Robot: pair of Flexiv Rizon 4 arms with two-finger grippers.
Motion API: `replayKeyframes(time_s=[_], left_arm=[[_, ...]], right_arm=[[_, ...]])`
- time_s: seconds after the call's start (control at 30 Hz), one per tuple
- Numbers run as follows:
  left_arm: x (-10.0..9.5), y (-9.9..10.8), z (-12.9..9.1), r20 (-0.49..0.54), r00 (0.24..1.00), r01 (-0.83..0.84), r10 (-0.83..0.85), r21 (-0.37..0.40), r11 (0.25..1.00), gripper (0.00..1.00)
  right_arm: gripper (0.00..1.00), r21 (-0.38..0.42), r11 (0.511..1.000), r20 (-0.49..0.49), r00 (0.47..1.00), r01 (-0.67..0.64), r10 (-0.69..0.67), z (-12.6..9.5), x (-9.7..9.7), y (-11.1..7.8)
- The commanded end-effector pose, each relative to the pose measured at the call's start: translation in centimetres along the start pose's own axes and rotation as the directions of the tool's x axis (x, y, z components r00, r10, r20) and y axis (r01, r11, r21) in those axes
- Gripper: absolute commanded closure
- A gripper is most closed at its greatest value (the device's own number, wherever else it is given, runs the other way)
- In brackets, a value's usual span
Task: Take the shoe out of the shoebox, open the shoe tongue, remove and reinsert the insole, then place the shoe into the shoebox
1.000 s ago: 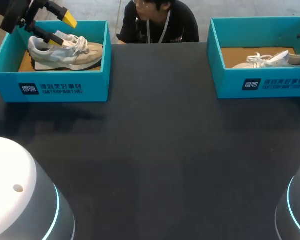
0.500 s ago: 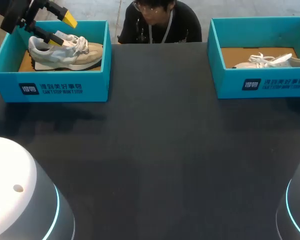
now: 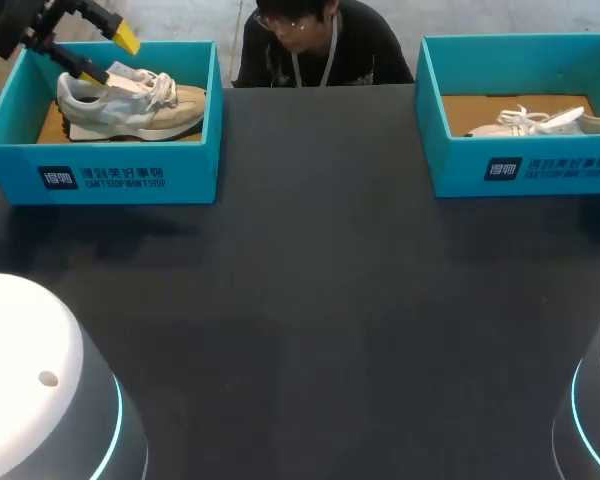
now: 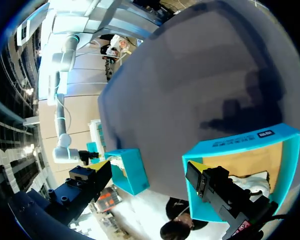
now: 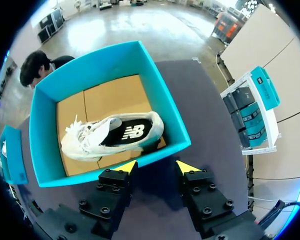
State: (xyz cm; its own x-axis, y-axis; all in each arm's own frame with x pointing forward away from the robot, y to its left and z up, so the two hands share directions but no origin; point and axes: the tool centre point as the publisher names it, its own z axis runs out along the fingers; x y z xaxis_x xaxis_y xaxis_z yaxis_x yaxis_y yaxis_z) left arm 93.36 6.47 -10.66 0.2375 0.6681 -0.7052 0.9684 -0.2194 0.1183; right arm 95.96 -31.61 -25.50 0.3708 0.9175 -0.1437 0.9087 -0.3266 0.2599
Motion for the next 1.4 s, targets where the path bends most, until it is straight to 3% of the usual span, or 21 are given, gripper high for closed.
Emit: replayKeyframes(time_s=[0.03, 0.33, 0.6, 0.93, 1.0, 1.27, 1.4], left_arm=[[0.4, 1.2, -1.3, -0.052, 0.999, -0.007, 0.009, 0.043, 0.999, 0.0], [3.6, 3.0, -3.7, -0.204, 0.979, 0.032, -0.021, 0.053, 0.998, 0.0], [6.9, 3.8, -5.4, -0.315, 0.944, 0.106, -0.093, 0.025, 0.994, 0.0], [9.7, 3.4, -6.9, -0.387, 0.901, 0.199, -0.194, -0.029, 0.98, 0.0], [10.1, 3.3, -7.1, -0.399, 0.892, 0.216, -0.213, -0.038, 0.976, 0.0], [11.8, 3.0, -7.5, -0.424, 0.863, 0.273, -0.274, -0.064, 0.96, 0.0], [12.4, 3.3, -7.6, -0.426, 0.861, 0.278, -0.279, -0.067, 0.958, 0.0]], right_arm=[[0.53, 0.002, 1.0, -0.01, 1.0, -0.005, 0.005, 0.6, -0.1, -1.0], [0.48, 0.04, 0.999, -0.02, 1.0, -0.016, 0.017, 1.6, -0.1, -2.9], [0.44, 0.042, 0.999, -0.044, 0.998, -0.033, 0.035, 0.8, -0.5, -4.6], [0.12, 0.022, 0.996, -0.112, 0.99, 0.091, -0.088, -1.5, -0.8, -8.7], [0.0, 0.005, 0.991, -0.127, 0.983, 0.133, -0.132, -2.0, -0.9, -9.8], [0.0, -0.004, 0.975, -0.168, 0.961, 0.221, -0.218, -3.0, -1.0, -13.1], [0.0, -0.004, 0.975, -0.168, 0.961, 0.221, -0.218, -3.0, -1.0, -13.1]])
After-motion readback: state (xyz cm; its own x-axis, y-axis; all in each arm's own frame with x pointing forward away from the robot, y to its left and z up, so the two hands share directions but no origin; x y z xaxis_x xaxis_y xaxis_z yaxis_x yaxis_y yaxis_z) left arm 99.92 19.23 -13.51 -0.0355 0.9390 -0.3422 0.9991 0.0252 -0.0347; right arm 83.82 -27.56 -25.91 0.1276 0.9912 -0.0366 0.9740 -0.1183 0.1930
